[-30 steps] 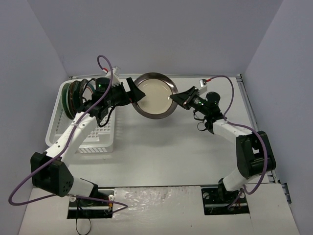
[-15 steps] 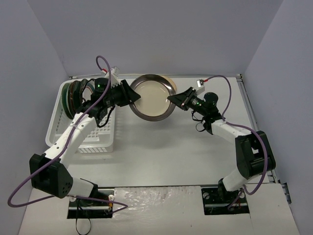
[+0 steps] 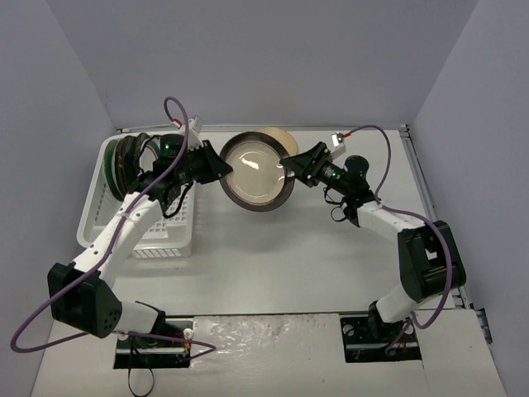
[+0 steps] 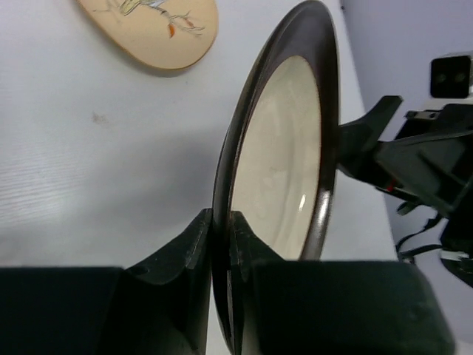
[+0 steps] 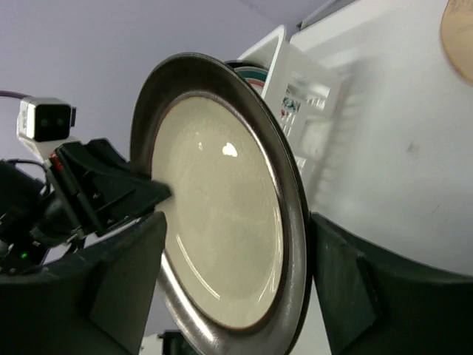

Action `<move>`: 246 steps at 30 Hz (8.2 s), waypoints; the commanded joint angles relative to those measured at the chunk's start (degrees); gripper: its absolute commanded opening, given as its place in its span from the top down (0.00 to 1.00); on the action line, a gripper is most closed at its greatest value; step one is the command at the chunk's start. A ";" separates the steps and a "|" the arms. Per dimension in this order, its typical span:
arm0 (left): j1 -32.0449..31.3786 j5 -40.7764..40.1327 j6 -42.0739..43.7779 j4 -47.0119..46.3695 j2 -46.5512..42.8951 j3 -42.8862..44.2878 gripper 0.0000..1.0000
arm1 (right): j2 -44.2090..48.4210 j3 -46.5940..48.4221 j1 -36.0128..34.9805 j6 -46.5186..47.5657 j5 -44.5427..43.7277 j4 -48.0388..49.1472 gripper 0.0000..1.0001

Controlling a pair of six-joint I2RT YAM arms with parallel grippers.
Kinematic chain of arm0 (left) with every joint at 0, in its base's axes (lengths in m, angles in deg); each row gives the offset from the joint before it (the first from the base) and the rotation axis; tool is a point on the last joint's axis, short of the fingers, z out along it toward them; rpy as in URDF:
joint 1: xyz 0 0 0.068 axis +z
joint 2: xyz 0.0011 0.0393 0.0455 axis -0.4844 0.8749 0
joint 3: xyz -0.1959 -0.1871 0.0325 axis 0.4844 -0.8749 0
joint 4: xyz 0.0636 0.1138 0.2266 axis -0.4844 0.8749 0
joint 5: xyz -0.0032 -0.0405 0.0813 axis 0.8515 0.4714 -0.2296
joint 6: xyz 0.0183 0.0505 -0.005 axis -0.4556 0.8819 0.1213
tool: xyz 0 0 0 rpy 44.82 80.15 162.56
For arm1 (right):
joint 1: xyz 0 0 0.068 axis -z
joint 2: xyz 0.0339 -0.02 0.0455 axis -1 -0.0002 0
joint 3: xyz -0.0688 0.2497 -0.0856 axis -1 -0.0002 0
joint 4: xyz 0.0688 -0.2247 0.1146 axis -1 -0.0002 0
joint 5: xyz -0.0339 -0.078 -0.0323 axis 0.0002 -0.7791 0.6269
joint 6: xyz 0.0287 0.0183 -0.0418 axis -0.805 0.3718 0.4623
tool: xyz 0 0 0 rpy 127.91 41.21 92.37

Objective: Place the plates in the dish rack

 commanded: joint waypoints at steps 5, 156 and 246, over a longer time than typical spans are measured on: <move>-0.04 -9.42 12.75 5.08 -6.09 12.29 1.00 | 6.33 2.69 0.47 11.81 -1.22 -6.48 0.00; 10.40 -5.85 13.09 2.43 -12.56 -3.55 0.03 | -21.60 6.10 7.55 -9.99 -1.61 17.17 1.00; 3.24 -26.70 24.82 17.98 -6.59 23.39 1.00 | 11.12 5.73 5.31 30.24 -4.64 -30.26 0.00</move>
